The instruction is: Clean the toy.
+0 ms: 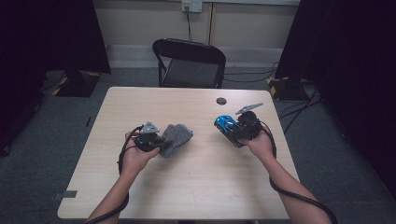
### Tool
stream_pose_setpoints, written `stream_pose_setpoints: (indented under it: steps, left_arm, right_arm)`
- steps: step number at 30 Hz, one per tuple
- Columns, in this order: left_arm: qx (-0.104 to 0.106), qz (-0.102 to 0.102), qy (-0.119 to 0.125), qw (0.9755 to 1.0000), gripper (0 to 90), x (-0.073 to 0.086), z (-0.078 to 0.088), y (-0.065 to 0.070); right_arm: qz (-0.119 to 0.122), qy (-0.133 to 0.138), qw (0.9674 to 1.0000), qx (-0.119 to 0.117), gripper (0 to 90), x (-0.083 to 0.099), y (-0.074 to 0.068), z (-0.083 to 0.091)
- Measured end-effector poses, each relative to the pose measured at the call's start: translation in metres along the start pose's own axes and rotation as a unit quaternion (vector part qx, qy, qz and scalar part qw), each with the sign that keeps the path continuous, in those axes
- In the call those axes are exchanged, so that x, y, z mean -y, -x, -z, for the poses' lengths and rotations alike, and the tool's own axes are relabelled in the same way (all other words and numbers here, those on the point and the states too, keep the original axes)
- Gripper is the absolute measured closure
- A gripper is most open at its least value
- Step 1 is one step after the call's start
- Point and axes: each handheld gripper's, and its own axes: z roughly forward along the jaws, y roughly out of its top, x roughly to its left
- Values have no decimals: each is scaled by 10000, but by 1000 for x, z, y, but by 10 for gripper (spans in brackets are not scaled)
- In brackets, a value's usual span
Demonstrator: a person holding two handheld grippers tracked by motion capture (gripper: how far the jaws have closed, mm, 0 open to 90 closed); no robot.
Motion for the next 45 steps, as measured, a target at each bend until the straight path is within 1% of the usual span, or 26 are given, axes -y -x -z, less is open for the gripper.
stream_pose_setpoints:
  steps: [1,5,6,8,10,11,13,14,16,18,19,24,25,29,30,31,33,37,41,43,45]
  left_arm:
    - [-17,4,-23,10000,799,0,0,-1]
    - [-59,56,14,10000,799,1,1,-4]
    - [-40,89,14,10000,799,2,2,-6]
    - [-97,93,31,9999,799,2,3,-7]
    - [-99,143,24,9998,799,3,3,-9]
    - [-136,128,33,9998,799,4,4,-10]
    - [-162,163,27,9997,799,5,5,-12]
    - [-159,175,26,9997,799,5,5,-13]
    - [-201,148,23,9997,799,5,7,-15]
    - [-187,177,29,9997,799,6,7,-16]
    - [-192,215,71,9996,798,6,7,-17]
    - [-273,213,28,9994,799,9,8,-22]
    - [-294,246,41,9993,798,10,8,-23]
    - [-390,297,-15,9988,799,15,8,-31]
    - [-427,320,-4,9986,798,16,7,-33]
    - [-425,380,9,9984,798,18,7,-35]
    - [-485,446,8,9978,798,22,6,-39]
    - [-504,540,7,9973,797,28,3,-46]
    - [-565,492,11,9972,794,31,0,-49]
    - [-543,472,-2,9974,793,32,-2,-47]
    - [-532,400,-76,9978,791,32,-4,-47]
  right_arm:
    - [-26,-23,10000,5,286,3,2,1]
    - [-75,-64,9999,101,286,11,8,4]
    - [-88,-64,9999,113,286,12,8,5]
    - [-111,-61,9999,108,286,14,11,6]
    - [-110,-81,9998,107,286,16,12,7]
    - [-114,-90,9998,123,286,17,13,7]
    - [-134,-92,9998,129,286,20,15,7]
    - [-172,-91,9997,136,286,22,16,8]
    - [-190,-117,9997,126,286,25,19,8]
    - [-205,-134,9996,150,286,28,20,8]
    - [-230,-138,9996,132,286,30,21,8]
    - [-286,-131,9993,186,286,36,24,9]
    - [-316,-129,9993,169,286,38,25,10]
    - [-323,-185,9990,247,286,44,30,9]
    - [-341,-202,9989,236,286,45,31,9]
    - [-346,-220,9989,247,285,47,33,9]
    - [-377,-282,9985,280,286,50,36,8]
    - [-427,-331,9981,292,285,54,39,3]
    - [-458,-375,9978,292,285,57,39,-3]
    - [-445,-389,9978,289,285,59,39,-6]
    - [-461,-408,9977,280,285,59,39,-7]
